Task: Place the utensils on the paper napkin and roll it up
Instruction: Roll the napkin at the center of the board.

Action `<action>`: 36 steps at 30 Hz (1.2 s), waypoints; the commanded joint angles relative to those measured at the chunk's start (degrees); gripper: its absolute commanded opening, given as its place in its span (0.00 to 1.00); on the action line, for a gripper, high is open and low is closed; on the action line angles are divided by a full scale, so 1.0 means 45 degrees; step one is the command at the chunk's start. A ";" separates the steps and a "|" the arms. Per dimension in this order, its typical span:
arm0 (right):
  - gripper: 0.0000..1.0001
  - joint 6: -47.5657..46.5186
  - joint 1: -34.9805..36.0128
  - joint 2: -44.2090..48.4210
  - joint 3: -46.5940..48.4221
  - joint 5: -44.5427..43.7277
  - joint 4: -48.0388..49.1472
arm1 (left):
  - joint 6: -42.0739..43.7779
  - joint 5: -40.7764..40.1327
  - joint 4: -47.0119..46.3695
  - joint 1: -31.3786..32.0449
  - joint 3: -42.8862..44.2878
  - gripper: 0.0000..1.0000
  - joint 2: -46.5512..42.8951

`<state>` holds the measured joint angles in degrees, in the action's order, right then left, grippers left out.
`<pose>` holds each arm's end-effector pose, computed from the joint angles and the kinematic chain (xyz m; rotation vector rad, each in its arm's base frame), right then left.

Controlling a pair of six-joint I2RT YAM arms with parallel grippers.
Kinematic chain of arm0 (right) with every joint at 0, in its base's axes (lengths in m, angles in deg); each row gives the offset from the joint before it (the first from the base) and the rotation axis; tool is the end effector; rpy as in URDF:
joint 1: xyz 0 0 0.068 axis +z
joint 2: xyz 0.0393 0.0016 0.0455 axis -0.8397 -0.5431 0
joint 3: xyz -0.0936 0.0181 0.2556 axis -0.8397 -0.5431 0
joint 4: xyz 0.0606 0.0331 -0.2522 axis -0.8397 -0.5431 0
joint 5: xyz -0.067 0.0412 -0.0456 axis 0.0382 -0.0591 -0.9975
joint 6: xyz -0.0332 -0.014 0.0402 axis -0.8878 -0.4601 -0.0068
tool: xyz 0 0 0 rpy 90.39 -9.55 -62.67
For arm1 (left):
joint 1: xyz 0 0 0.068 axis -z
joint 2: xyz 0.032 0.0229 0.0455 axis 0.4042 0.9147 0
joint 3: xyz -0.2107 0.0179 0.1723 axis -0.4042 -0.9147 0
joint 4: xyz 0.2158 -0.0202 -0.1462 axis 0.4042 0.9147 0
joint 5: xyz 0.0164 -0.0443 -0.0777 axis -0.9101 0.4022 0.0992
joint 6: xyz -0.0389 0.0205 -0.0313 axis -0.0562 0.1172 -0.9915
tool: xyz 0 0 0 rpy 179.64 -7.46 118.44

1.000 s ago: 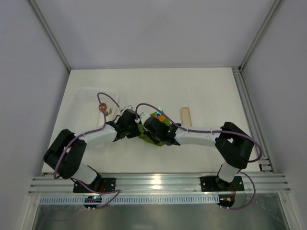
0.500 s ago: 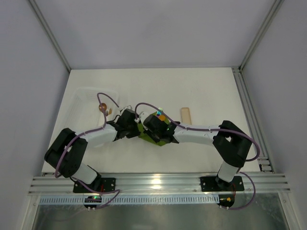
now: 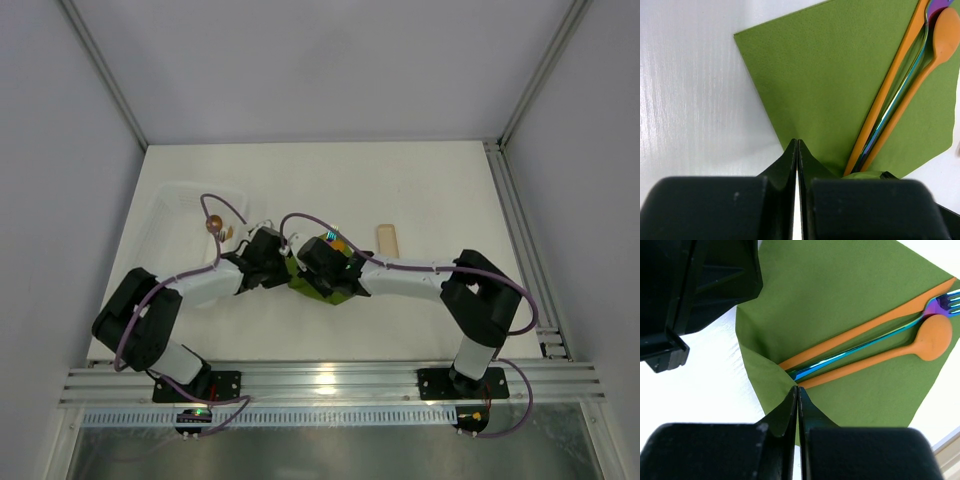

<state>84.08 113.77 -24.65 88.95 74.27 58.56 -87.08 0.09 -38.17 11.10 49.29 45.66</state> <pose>0.2039 0.2986 0.1813 -1.1221 2.2197 0.1953 0.2331 -0.1593 0.1555 -0.3631 2.5533 -0.4862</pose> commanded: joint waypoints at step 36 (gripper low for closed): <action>0.04 0.1218 0.0260 0.1281 -0.1892 0.0181 0.3857 | -0.0739 -0.2791 0.0391 0.0615 0.0058 0.42 -0.2719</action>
<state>85.13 116.13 -20.19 82.00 78.45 74.93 -89.92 -9.70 -37.27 13.32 47.00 35.50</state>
